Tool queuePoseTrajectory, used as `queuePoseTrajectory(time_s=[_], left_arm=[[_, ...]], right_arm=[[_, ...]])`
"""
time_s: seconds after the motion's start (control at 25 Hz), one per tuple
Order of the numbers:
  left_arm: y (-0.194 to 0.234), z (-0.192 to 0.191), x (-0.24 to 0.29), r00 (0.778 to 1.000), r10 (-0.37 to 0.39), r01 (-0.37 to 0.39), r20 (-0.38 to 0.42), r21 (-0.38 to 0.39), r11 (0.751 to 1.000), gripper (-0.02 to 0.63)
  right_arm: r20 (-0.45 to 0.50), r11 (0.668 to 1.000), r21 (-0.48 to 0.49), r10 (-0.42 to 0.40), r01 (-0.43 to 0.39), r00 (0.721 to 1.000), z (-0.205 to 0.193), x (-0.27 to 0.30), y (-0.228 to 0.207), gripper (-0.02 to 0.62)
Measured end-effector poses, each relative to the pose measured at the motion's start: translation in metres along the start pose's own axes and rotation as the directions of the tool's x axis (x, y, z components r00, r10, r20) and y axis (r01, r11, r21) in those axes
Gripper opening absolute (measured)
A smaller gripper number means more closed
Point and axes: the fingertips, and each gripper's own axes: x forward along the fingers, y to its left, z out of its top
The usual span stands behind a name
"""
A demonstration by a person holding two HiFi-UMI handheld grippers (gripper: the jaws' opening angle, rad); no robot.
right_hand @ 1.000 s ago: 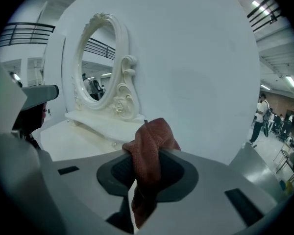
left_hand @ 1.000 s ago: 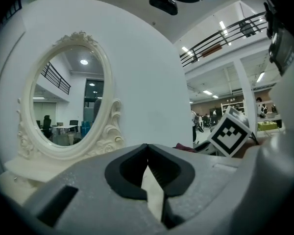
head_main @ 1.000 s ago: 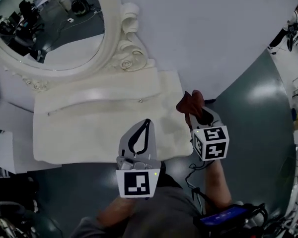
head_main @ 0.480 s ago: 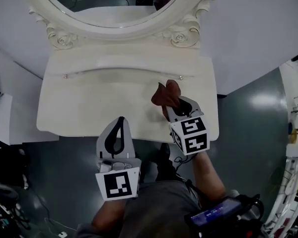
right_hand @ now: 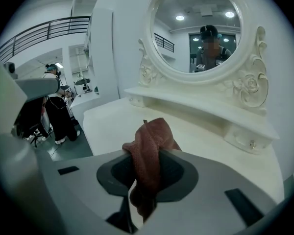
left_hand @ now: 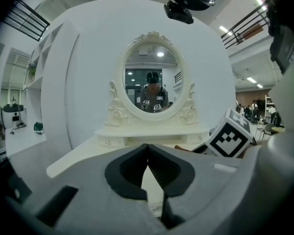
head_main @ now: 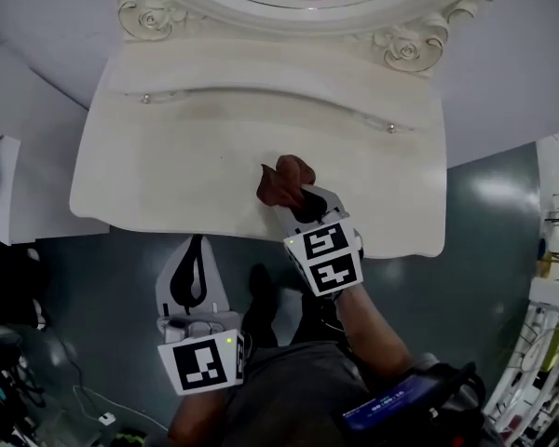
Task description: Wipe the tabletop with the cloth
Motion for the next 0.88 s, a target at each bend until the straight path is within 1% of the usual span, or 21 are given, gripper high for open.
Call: queuePoseTrajectory(time_s=[0.16,0.36,0.52,0.88], left_arm=[[0.011,-0.028,0.001,0.999,-0.002,0.001,-0.054,-0.007,1.000,0.014],[0.009,-0.055,0.007,0.994,-0.039,0.039,-0.097,-0.007,0.999,0.014],[0.002,-0.059,0.014,0.993,-0.064,0.065,-0.104,0.006,0.998,0.014],[-0.036,-0.051,0.018,0.988,-0.123,0.127,-0.096,0.033,0.991,0.014]], right_arm=[[-0.039,0.999,0.028,0.029,-0.028,0.999,-0.023,0.025,0.019,0.080],[-0.059,0.999,0.046,0.015,-0.013,0.998,-0.043,0.040,0.025,0.080],[-0.041,0.998,0.064,0.015,-0.013,0.999,-0.047,0.041,0.026,0.080],[-0.036,0.994,0.107,-0.027,0.031,0.999,-0.069,0.011,-0.001,0.080]])
